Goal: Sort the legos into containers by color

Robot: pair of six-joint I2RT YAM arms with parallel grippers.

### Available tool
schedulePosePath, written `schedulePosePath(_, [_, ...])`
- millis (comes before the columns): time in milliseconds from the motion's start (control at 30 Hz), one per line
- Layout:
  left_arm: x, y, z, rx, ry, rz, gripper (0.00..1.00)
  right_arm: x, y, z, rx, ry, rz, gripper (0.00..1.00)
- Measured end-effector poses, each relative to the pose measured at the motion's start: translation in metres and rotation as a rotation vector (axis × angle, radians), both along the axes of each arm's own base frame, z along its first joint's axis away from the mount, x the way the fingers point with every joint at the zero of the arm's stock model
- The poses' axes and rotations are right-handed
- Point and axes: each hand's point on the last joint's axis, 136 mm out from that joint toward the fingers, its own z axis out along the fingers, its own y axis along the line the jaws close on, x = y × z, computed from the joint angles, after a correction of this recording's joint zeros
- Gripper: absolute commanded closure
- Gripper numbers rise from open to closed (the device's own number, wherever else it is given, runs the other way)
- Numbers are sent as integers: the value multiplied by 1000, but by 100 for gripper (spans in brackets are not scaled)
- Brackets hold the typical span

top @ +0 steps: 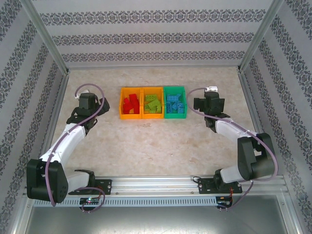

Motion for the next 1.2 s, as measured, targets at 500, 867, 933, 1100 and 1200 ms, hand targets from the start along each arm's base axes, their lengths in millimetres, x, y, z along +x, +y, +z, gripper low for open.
schedulePosePath(500, [-29,40,-31,244,-70,103,0,-24,-22,7,-13,-138,8,2])
schedulePosePath(867, [-11,38,-36,322,-185,55,0,-28,-33,-42,2,-140,-11,2])
schedulePosePath(933, [-7,33,-41,335,-193,11,1,-28,-32,-46,5,-146,-8,2])
schedulePosePath(1100, [10,2,-51,332,-203,-201,0,-24,-28,-39,17,-185,12,2])
schedulePosePath(1200, [17,-11,-63,327,-199,-286,0,-24,-27,-38,19,-188,17,2])
